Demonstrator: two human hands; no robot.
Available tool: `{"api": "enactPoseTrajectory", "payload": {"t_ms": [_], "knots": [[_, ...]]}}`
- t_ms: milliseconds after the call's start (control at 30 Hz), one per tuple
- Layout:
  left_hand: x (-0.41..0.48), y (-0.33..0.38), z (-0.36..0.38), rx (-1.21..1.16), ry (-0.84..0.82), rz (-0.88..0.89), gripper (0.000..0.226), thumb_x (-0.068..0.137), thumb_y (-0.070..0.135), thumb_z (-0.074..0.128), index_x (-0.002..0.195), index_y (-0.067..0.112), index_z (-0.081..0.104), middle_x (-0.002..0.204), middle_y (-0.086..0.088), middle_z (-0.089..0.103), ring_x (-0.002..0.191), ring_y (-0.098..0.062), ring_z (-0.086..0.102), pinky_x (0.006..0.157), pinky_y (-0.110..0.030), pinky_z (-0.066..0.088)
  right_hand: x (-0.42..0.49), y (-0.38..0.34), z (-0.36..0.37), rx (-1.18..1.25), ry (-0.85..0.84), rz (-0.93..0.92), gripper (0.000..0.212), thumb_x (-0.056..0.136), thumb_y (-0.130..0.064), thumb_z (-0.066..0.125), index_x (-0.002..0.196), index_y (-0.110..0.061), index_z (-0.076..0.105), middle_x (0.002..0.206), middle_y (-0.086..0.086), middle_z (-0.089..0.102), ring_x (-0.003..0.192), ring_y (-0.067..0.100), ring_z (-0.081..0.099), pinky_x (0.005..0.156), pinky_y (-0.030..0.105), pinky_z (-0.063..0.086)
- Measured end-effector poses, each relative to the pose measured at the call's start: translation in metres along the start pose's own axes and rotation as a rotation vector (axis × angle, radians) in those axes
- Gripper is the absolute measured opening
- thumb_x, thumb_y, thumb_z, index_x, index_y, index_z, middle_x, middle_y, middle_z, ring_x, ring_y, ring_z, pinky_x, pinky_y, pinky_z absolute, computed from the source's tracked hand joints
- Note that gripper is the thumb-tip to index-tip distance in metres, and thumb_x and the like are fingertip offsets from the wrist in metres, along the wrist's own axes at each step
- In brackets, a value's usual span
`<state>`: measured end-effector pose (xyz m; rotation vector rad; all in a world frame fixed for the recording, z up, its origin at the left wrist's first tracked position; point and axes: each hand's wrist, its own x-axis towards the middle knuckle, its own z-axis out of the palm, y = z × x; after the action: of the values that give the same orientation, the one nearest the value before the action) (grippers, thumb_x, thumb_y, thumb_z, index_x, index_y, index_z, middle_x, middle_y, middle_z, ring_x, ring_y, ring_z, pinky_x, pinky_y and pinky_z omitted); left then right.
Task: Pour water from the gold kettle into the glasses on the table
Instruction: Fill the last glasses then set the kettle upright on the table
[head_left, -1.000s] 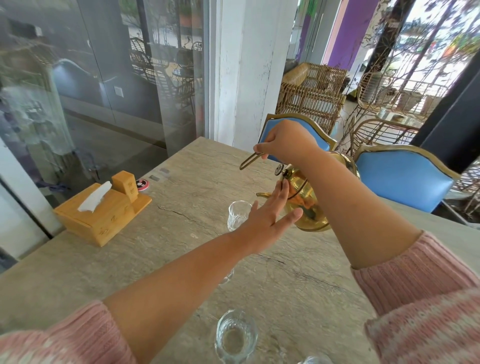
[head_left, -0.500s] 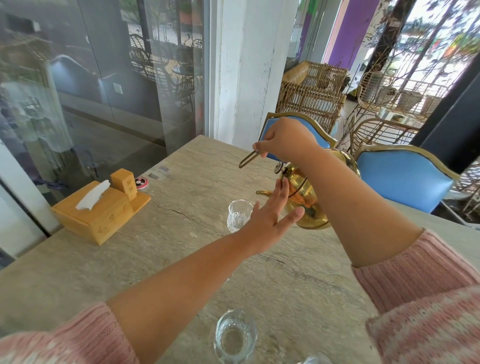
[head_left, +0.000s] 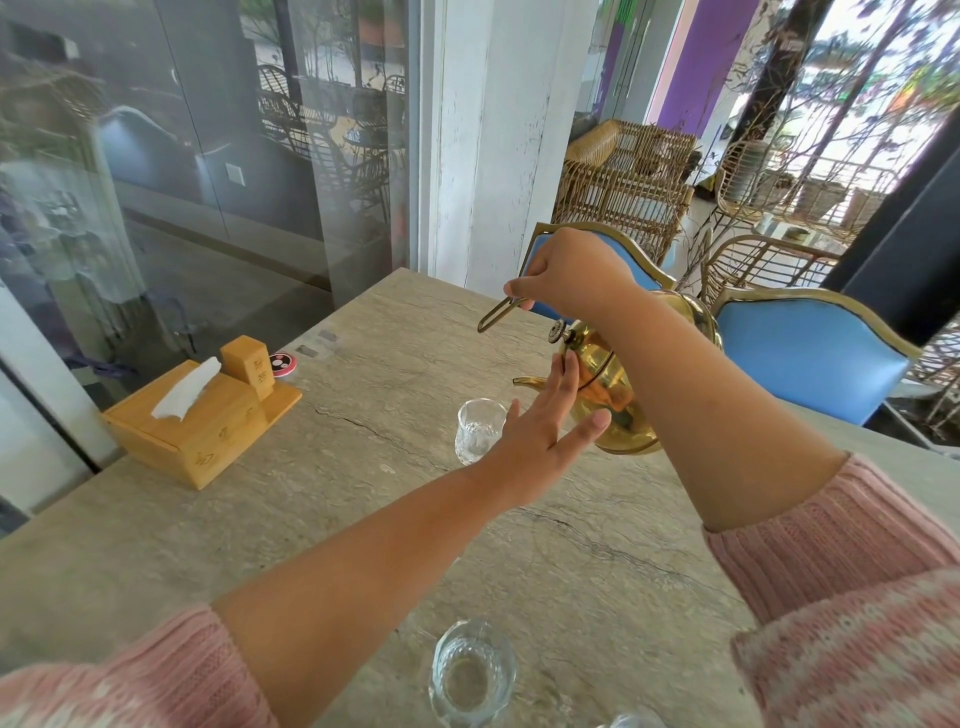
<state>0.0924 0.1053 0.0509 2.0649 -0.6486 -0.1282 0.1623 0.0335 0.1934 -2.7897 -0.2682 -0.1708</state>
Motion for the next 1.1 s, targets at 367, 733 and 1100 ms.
{"api": "enactPoseTrajectory", "payload": {"t_ms": [367, 733, 1100], "knots": [[-0.001, -0.003, 0.001, -0.006, 0.001, 0.005, 0.092, 0.071, 0.086, 0.009, 0.144, 0.039, -0.021, 0.156, 0.014, -0.019, 0.136, 0.004, -0.009, 0.115, -0.047, -0.015, -0.001, 0.0, 0.003, -0.015, 0.002, -0.003, 0.026, 0.086, -0.029, 0.063, 0.077, -0.009, 0.078, 0.047, -0.003, 0.046, 0.043, 0.011, 0.04, 0.046, 0.023, 0.032], [-0.002, -0.015, 0.006, 0.022, -0.033, -0.012, 0.082, 0.074, 0.084, 0.011, 0.136, 0.045, -0.026, 0.156, 0.013, -0.021, 0.139, 0.001, -0.01, 0.116, -0.048, -0.013, 0.0, 0.006, 0.018, -0.007, 0.016, 0.026, 0.026, 0.086, -0.032, 0.063, 0.079, -0.011, 0.077, 0.05, -0.004, 0.047, 0.046, 0.011, 0.041, 0.045, 0.023, 0.031], [-0.01, -0.029, 0.012, 0.004, -0.074, -0.047, 0.09, 0.075, 0.082, 0.017, 0.143, 0.039, -0.023, 0.157, 0.013, -0.019, 0.137, 0.005, -0.011, 0.117, -0.045, -0.01, -0.003, 0.017, 0.045, 0.027, 0.021, 0.078, 0.031, 0.087, -0.035, 0.061, 0.08, -0.009, 0.076, 0.055, -0.002, 0.051, 0.057, 0.016, 0.051, 0.05, 0.024, 0.038]]}}
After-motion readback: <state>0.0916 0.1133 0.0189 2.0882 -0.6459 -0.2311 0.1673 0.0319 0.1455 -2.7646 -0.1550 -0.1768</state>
